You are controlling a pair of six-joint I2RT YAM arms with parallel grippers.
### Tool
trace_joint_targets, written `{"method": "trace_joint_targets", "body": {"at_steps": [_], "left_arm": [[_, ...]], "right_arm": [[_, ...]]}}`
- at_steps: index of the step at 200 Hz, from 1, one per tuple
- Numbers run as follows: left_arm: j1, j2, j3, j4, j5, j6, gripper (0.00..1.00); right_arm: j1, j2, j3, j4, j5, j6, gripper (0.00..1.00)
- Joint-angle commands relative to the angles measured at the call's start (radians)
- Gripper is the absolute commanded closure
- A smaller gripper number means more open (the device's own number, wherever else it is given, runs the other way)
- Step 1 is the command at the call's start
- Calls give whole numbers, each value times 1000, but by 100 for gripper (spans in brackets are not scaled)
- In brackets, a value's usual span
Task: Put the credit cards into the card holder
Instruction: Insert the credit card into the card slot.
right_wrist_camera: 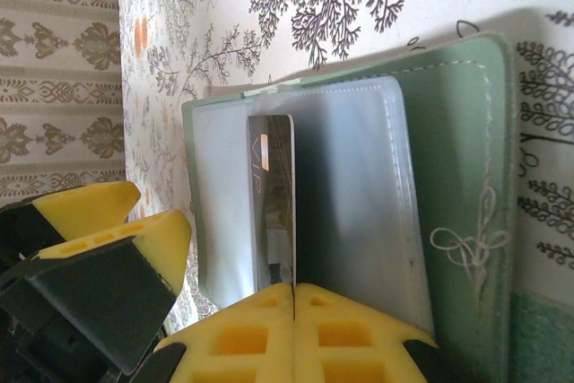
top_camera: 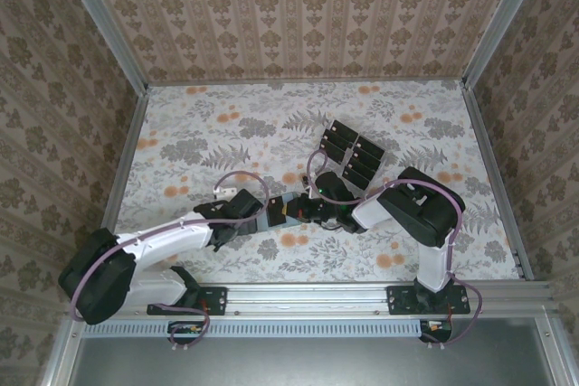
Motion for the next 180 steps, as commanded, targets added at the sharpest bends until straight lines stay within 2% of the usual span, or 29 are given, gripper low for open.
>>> {"method": "trace_joint_targets", "body": {"at_steps": [1, 57, 125, 137, 163, 180], "left_arm": [[9, 23, -13, -8, -14, -20, 0], [6, 83, -25, 42, 12, -18, 0], [4, 79, -35, 61, 18, -14, 0], [5, 76, -32, 63, 20, -9, 0], [19, 50, -11, 54, 20, 14, 0], [41, 14, 4, 45, 20, 32, 0]], "right_arm": [[9, 19, 16, -74, 15, -31, 100], [21, 18, 45, -124, 17, -42, 100], [40, 9, 77, -188, 18, -58, 100], [40, -14, 89, -237, 24, -79, 92], [39, -92, 129, -389, 49, -147, 64], [39, -144, 163, -503, 70, -197, 52]]}}
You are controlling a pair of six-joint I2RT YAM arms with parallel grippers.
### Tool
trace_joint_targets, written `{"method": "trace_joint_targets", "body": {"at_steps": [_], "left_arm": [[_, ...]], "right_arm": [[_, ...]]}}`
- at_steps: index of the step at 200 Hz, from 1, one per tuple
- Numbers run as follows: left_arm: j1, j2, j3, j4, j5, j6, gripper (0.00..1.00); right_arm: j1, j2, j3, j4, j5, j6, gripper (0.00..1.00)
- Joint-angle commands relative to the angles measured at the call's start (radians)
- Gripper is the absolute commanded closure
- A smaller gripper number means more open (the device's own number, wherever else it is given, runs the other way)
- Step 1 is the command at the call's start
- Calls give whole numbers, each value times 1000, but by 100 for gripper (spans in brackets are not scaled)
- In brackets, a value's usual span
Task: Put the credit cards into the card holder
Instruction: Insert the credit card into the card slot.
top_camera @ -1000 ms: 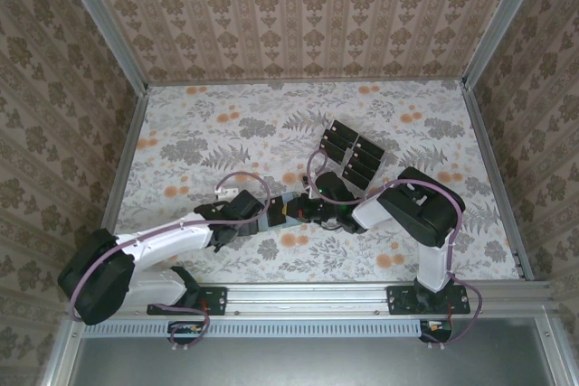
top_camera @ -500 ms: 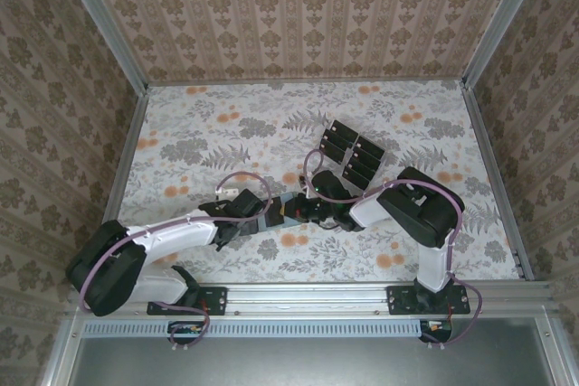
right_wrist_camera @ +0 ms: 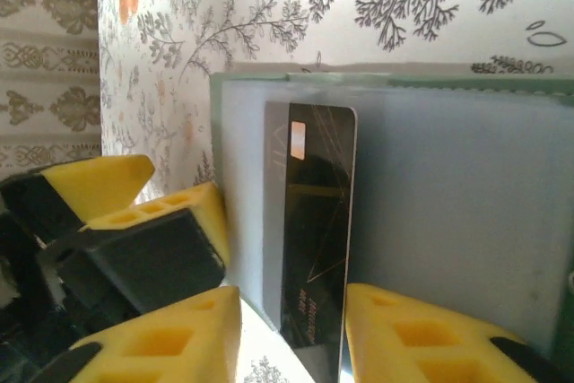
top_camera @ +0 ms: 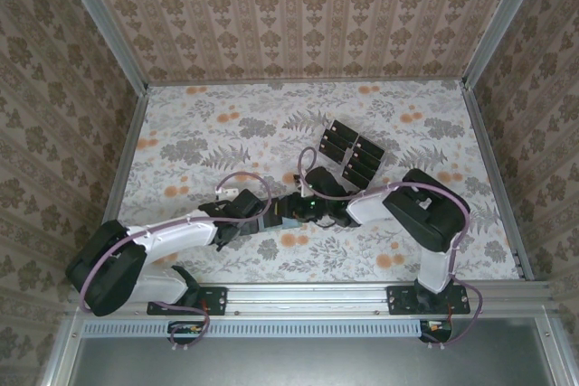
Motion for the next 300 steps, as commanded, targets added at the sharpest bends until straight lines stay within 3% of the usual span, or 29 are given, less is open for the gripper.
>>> {"method": "trace_joint_targets", "body": {"at_steps": [1, 21, 52, 71, 102, 124, 300], "left_arm": [[29, -45, 15, -19, 10, 35, 0], [66, -95, 24, -33, 20, 61, 0], [131, -149, 11, -48, 51, 86, 0], [160, -156, -6, -43, 73, 93, 0], [170, -140, -21, -28, 78, 97, 0], [174, -113, -29, -11, 79, 99, 0], [138, 54, -26, 79, 97, 75, 0]], "right_arm": [[4, -80, 48, -228, 47, -95, 51], [3, -125, 94, -356, 78, -148, 44], [5, -145, 176, -537, 149, -208, 45], [4, -127, 233, -644, 202, -234, 57], [8, -76, 298, -721, 229, -254, 91], [12, -48, 320, -719, 226, -254, 99], [70, 120, 428, -719, 209, -246, 100]]}}
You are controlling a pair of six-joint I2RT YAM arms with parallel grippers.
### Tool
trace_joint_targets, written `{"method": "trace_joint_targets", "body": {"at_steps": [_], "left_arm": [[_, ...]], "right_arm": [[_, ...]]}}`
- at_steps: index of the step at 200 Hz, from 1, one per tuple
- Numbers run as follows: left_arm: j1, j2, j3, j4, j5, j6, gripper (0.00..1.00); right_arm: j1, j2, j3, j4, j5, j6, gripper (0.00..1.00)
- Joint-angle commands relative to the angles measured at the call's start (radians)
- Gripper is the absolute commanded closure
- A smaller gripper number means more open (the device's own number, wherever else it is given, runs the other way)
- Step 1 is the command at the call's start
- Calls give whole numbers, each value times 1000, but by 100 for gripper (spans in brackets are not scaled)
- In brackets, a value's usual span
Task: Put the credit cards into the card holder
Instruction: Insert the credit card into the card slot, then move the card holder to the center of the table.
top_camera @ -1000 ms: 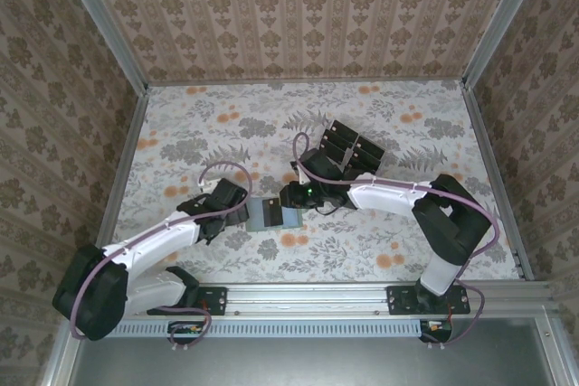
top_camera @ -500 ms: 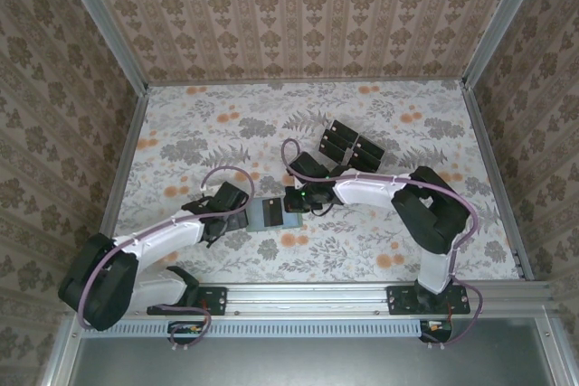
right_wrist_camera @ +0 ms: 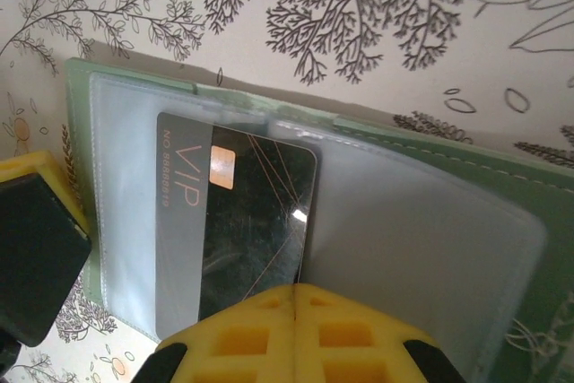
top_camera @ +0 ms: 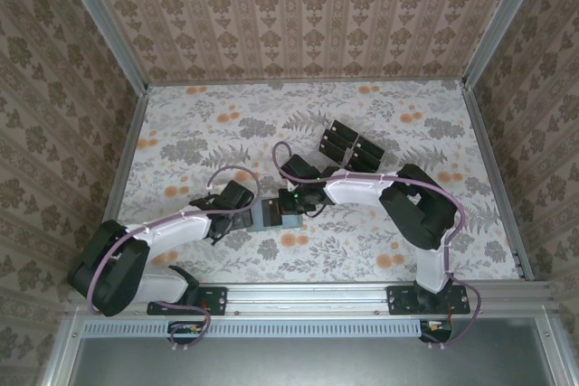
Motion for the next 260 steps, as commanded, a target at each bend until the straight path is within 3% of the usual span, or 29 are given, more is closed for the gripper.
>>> {"method": "trace_joint_targets", "body": {"at_steps": [1, 169, 228, 260], "left_arm": [[-10, 34, -9, 2, 12, 0, 0], [-34, 39, -3, -8, 4, -18, 0], [-30, -119, 11, -116, -75, -38, 0], [-23, -132, 16, -128, -70, -32, 0]], "right_arm": [[14, 26, 37, -32, -7, -10, 100], [34, 74, 101, 23, -65, 41, 100], [20, -49, 25, 37, -23, 28, 97], [12, -48, 0, 31, -4, 18, 97]]}}
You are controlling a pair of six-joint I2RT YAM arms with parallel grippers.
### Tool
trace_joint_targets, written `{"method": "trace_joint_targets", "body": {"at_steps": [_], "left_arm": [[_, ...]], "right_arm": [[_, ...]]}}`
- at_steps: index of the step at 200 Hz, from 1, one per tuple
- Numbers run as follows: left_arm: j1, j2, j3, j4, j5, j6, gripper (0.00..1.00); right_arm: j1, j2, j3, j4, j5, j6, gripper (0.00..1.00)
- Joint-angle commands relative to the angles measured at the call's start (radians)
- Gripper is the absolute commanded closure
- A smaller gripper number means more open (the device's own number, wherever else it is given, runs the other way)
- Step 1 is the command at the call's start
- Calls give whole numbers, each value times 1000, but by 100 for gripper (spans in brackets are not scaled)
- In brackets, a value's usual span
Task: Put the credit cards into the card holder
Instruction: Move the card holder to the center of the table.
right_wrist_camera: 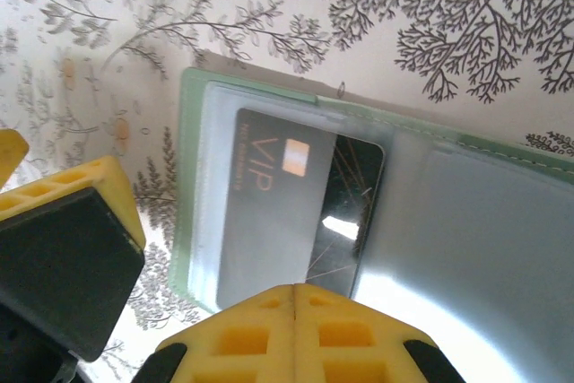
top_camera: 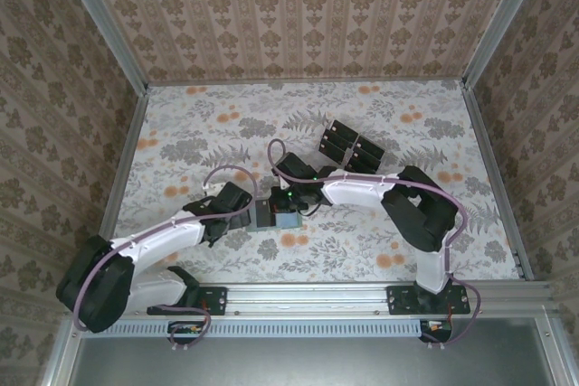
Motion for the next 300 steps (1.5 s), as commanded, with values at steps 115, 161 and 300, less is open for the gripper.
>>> {"method": "trace_joint_targets", "body": {"at_steps": [115, 161, 300], "left_arm": [[-2, 52, 40, -7, 22, 35, 0], [-5, 79, 42, 27, 37, 55, 0], [-21, 99, 63, 118, 59, 94, 0]], "right_arm": [[-73, -48, -197, -52, 152, -2, 100], [-90, -81, -213, -74, 146, -11, 100], [-70, -76, -95, -60, 47, -13, 100]]}}
